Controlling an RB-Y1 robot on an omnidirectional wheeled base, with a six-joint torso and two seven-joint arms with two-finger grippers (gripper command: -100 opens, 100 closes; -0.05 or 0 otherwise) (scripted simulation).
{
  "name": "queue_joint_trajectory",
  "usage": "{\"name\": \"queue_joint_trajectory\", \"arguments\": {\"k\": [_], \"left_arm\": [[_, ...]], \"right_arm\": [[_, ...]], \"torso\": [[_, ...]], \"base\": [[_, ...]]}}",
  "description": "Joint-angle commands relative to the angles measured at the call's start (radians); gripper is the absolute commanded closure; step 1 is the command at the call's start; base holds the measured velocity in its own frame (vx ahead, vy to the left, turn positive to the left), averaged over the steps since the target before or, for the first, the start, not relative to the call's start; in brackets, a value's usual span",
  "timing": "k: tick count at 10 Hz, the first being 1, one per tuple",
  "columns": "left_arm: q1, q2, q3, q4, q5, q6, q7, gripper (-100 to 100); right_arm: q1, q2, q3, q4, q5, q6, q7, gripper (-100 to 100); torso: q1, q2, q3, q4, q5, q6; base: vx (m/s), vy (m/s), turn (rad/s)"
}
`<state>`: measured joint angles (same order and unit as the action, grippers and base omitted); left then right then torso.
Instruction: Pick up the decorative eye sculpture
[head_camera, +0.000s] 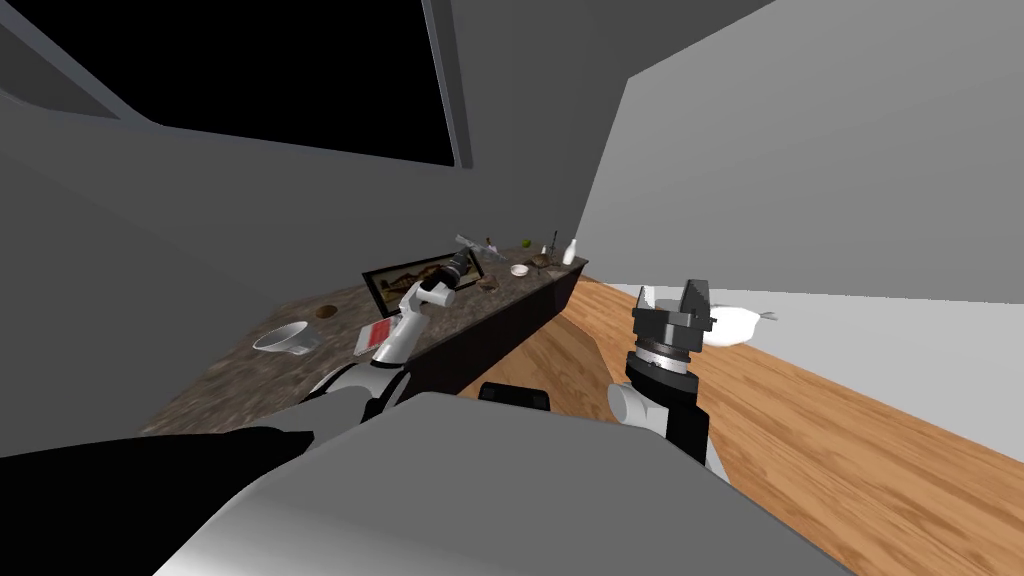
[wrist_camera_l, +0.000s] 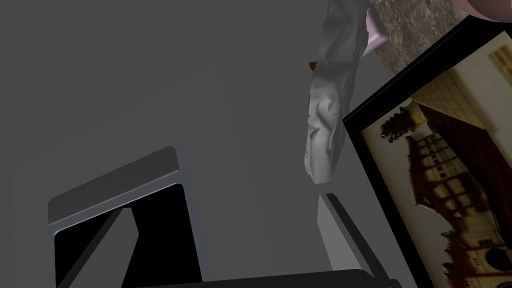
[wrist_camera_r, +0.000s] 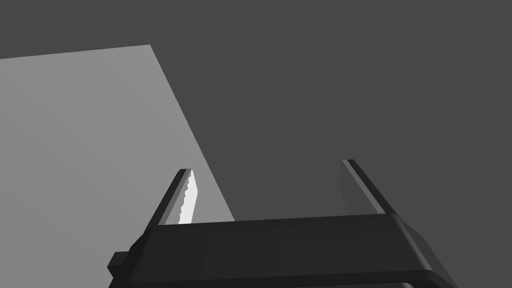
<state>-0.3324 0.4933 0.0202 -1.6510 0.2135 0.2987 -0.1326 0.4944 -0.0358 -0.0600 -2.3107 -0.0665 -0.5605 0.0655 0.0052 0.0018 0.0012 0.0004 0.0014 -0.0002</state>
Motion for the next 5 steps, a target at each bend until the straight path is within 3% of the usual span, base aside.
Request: {"name": "queue_joint_trajectory", "arguments": {"k": [1, 4, 5], "left_arm": [[-0.034, 0.006, 0.001, 0.045, 0.012, 0.050, 0.001, -100], [-0.124, 0.027, -0.003, 0.143, 0.067, 0.128, 0.002, -100], [-0.136, 0.027, -0.003, 0.172, 0.067, 0.153, 0.002, -100]], "right_arm": [[0.000, 0.000, 0.000, 0.000, 0.000, 0.000, 0.000, 0], [0.000, 0.000, 0.000, 0.000, 0.000, 0.000, 0.000, 0], [0.000, 0.000, 0.000, 0.000, 0.000, 0.000, 0.000, 0]], "torso": [[0.000, 0.000, 0.000, 0.000, 0.000, 0.000], [0.000, 0.000, 0.000, 0.000, 0.000, 0.000], [0.000, 0.000, 0.000, 0.000, 0.000, 0.000]], "base": [[-0.050, 0.077, -0.061], [-0.050, 0.075, -0.094], [-0.035, 0.079, -0.065]]}}
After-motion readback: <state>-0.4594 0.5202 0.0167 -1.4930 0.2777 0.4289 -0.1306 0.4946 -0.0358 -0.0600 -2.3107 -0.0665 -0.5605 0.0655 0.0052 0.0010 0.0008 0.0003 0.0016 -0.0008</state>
